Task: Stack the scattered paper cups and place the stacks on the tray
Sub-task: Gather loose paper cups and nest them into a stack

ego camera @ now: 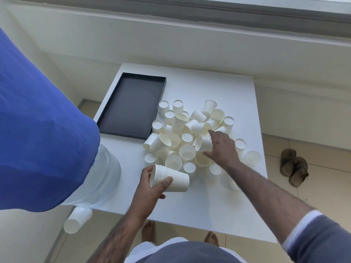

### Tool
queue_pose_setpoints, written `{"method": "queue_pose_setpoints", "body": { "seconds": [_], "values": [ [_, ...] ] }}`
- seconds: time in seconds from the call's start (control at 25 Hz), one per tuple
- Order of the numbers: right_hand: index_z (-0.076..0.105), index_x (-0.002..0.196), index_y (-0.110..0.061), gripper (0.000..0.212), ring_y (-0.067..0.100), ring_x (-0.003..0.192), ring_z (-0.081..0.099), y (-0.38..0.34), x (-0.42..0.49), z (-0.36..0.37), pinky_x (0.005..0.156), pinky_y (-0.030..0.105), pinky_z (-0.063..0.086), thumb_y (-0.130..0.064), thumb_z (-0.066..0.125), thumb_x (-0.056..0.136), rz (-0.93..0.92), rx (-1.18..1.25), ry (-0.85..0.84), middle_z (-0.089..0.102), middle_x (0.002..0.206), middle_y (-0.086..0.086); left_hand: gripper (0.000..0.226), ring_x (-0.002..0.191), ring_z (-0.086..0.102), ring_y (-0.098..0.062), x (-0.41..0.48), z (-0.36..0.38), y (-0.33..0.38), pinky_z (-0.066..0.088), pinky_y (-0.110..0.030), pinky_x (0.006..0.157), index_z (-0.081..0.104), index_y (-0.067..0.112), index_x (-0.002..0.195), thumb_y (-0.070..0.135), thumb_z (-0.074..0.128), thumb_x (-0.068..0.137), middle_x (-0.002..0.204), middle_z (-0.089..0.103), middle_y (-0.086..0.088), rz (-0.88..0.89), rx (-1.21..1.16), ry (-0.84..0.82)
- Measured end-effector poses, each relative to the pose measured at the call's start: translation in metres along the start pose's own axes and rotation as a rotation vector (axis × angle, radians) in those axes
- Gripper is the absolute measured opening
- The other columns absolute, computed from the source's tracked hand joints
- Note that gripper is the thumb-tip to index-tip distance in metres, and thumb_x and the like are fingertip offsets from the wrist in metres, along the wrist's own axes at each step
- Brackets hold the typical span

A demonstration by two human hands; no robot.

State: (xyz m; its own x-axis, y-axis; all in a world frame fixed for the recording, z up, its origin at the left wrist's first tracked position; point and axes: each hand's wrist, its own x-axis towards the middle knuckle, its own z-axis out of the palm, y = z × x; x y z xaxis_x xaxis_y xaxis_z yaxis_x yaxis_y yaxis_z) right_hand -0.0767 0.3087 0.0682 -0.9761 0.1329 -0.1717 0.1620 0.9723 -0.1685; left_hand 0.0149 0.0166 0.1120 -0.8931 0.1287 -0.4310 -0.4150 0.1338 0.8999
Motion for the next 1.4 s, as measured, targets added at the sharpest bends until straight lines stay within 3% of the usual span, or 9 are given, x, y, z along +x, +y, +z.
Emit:
{"method": "queue_pose_setpoints", "body": {
  "seconds": [0.12,0.32,0.56,0.88,0.96,1.08,1.28,1.4],
  "values": [
    [0.033,0.152,-0.021,0.086,0.032,0.131,0.045,0.008,0.014,0.017,0.100,0.049,0.044,-0.048,0.077,0.082,0.017,-0.059,-0.091,0.050,0.141,0.007,0.086,0.108,0.068,-0.011,0.003,-0.005,-0.001,0.061,-0.029,0.075,0.049,0.034,0.135,0.070,0.076,0.061,0.127,0.062,0.011,0.001,0.011,0.015],
    [0.042,0.145,-0.022,0.069,0.030,0.126,0.047,0.012,0.017,0.029,0.097,0.047,0.044,-0.035,0.071,0.084,-0.036,-0.120,-0.065,0.054,0.135,0.005,0.088,0.110,0.067,-0.012,0.007,-0.007,0.002,0.061,-0.028,0.075,0.048,0.034,0.136,0.071,0.075,0.061,0.128,0.061,0.012,0.005,0.019,0.031],
    [0.040,0.146,-0.023,0.080,0.030,0.137,0.038,0.013,0.016,0.031,0.106,0.049,0.038,-0.051,0.076,0.080,-0.016,-0.106,-0.117,0.042,0.147,0.006,0.089,0.113,0.067,-0.013,0.004,-0.004,-0.001,0.062,-0.031,0.080,0.048,0.034,0.137,0.070,0.076,0.062,0.130,0.061,0.012,-0.005,0.032,0.016],
    [0.045,0.137,-0.017,0.063,0.029,0.141,0.033,0.002,0.010,0.034,0.111,0.052,0.030,-0.038,0.071,0.083,-0.015,-0.051,-0.058,0.043,0.146,0.006,0.081,0.105,0.069,-0.006,-0.002,-0.010,-0.009,0.063,-0.034,0.081,0.051,0.038,0.131,0.071,0.077,0.061,0.118,0.064,0.021,0.001,0.050,0.058],
    [0.046,0.137,-0.017,0.063,0.029,0.136,0.039,-0.002,0.000,0.025,0.108,0.052,0.035,-0.037,0.071,0.083,-0.016,0.013,-0.009,0.048,0.140,0.004,0.075,0.102,0.069,-0.003,-0.002,-0.012,-0.010,0.064,-0.033,0.080,0.051,0.042,0.127,0.071,0.076,0.063,0.114,0.064,0.024,0.011,0.046,0.077],
    [0.048,0.137,-0.016,0.065,0.032,0.117,0.053,-0.013,-0.028,0.009,0.093,0.048,0.046,-0.036,0.073,0.082,-0.101,0.131,0.050,0.055,0.126,0.005,0.072,0.106,0.069,-0.005,0.002,-0.016,-0.008,0.064,-0.035,0.082,0.050,0.043,0.127,0.070,0.075,0.064,0.125,0.062,0.015,0.013,0.016,0.111],
    [0.050,0.133,-0.022,0.061,0.026,0.111,0.055,-0.037,-0.089,-0.005,0.081,0.044,0.052,-0.034,0.073,0.078,-0.318,0.288,0.010,0.053,0.124,-0.001,0.073,0.110,0.069,-0.007,0.012,-0.006,0.000,0.063,-0.038,0.086,0.051,0.041,0.127,0.069,0.076,0.065,0.128,0.063,0.012,0.027,-0.029,0.090],
    [0.047,0.133,-0.027,0.060,0.017,0.111,0.051,-0.049,-0.105,-0.010,0.078,0.035,0.052,-0.032,0.073,0.079,-0.365,0.387,-0.012,0.049,0.124,-0.008,0.077,0.113,0.068,-0.007,0.017,0.007,0.004,0.061,-0.041,0.094,0.051,0.037,0.130,0.068,0.077,0.065,0.130,0.064,0.012,0.033,-0.034,0.049]
  ]
}}
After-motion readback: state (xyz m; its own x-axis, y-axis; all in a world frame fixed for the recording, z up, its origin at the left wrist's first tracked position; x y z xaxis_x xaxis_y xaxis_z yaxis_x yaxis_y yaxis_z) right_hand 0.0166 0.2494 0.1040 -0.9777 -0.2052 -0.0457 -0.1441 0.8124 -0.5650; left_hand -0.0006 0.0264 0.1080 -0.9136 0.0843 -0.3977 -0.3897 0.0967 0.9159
